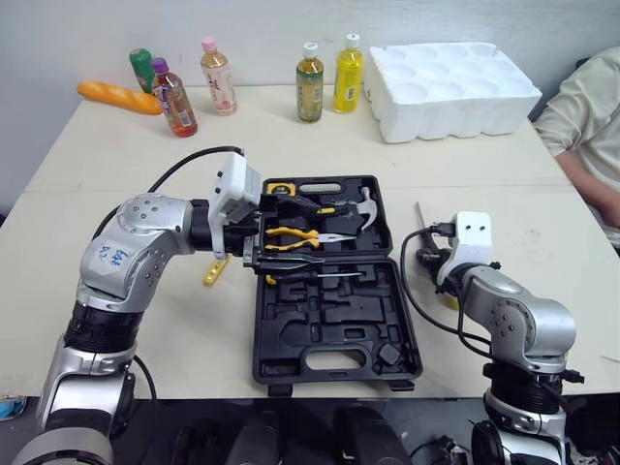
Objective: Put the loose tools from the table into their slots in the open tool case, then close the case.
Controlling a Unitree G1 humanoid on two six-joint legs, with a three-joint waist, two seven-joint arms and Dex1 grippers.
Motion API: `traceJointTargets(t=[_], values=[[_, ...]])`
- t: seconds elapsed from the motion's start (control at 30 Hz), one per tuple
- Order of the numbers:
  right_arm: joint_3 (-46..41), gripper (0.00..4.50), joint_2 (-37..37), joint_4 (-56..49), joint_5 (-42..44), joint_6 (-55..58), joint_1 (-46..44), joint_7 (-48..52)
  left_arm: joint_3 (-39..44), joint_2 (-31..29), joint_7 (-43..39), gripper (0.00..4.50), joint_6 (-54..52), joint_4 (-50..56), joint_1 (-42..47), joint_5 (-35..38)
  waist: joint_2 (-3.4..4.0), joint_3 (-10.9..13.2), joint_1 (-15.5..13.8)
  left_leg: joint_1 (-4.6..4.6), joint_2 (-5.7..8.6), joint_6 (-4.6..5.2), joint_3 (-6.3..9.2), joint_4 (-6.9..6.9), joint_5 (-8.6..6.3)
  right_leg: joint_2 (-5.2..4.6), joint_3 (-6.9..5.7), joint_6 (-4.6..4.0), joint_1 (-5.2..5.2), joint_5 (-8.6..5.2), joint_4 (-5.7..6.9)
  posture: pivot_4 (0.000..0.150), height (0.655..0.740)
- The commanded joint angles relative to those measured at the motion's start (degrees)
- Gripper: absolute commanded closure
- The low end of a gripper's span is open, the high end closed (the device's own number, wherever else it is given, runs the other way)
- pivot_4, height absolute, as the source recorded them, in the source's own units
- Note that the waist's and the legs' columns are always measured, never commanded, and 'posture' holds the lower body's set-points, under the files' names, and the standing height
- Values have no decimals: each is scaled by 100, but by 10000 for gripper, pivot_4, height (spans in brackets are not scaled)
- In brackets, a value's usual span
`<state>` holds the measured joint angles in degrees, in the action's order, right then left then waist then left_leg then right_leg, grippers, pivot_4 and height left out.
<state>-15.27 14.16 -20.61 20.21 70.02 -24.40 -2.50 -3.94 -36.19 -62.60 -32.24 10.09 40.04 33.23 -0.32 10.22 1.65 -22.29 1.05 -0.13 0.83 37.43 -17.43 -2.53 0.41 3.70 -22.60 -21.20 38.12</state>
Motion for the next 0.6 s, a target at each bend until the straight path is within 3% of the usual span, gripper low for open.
traceJointTargets(t=[0.03,0.27,0.47,0.6], values=[[-305,34190,136,-437,190,-112,-199,243,-16,0,-18,0,-4,0,116,-58,0,0,4,0,1,0,0,0,0,0,0,0,0,0,0,1500,7400],[-115,34190,1704,-746,1229,-294,-398,2470,119,-574,-437,0,-14,307,-427,-12,0,0,21,1,2,1,-1,-3,0,2,3,0,-2,0,2,1500,7400],[673,34190,3242,-514,1520,-1363,-621,4808,577,-1428,-791,0,-2,527,-1194,78,-2,2,3,2,-1,8,2,5,-4,4,4,0,1,0,-7,1500,7400],[1380,34190,4040,-275,1477,-2007,-855,6301,621,-1772,-1005,0,425,479,-1715,-244,-4,3,-8,4,0,18,9,10,-9,0,-2,0,13,0,-18,1500,7400]])
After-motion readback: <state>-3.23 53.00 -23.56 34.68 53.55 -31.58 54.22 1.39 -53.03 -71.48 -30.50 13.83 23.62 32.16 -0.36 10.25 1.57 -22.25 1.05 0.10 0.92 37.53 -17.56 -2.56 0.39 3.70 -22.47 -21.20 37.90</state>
